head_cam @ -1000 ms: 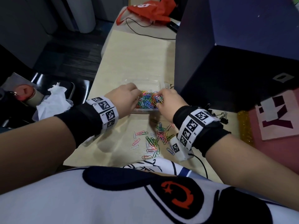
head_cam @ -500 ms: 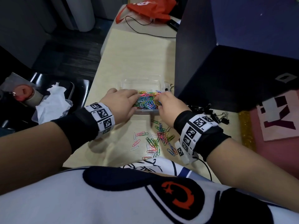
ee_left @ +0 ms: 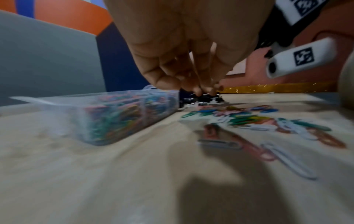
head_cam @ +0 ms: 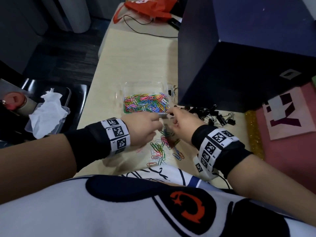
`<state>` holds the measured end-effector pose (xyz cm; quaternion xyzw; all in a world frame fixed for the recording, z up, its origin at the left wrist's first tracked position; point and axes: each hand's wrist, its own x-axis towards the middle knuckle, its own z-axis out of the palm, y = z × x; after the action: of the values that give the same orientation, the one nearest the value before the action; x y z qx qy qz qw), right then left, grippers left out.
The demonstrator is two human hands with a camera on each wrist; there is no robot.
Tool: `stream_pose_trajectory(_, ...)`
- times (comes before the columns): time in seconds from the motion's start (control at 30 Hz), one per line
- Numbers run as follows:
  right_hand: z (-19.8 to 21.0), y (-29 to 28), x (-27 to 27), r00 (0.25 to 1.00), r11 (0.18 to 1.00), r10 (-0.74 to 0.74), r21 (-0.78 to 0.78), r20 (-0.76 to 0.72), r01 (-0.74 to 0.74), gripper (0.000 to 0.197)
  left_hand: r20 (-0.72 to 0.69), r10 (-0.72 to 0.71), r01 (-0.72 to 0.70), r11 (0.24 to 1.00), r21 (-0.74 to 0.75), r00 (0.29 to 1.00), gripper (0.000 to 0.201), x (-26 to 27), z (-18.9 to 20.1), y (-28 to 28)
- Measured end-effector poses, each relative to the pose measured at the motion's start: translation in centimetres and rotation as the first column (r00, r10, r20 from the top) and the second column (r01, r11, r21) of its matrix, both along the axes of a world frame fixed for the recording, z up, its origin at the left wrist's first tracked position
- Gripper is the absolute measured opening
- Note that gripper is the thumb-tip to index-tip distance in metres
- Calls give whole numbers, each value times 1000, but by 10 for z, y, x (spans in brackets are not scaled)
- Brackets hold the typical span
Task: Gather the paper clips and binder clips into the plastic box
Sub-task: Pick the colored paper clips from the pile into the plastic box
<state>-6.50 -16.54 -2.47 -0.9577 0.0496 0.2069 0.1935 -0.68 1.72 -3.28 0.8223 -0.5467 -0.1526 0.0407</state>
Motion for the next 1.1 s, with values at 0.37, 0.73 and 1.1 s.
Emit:
stream_pose_trajectory(0.37,-23,-4,-40,971,981,-36,-193,-235,-11,89,-38,-377,375,897,233,926,55,-34,-21,-3)
stream_pose_trajectory(0.73,-27,13,-34,995,998,-52,31,-87,55,48,104,-251,245,967,68,962,12,-17,-32,15)
stream_pose_trajectory(1.1,-36,14,-35,938,932,343,-107,-48,-346,65,60,112,-125,950,285,992,71,-7,-22,16)
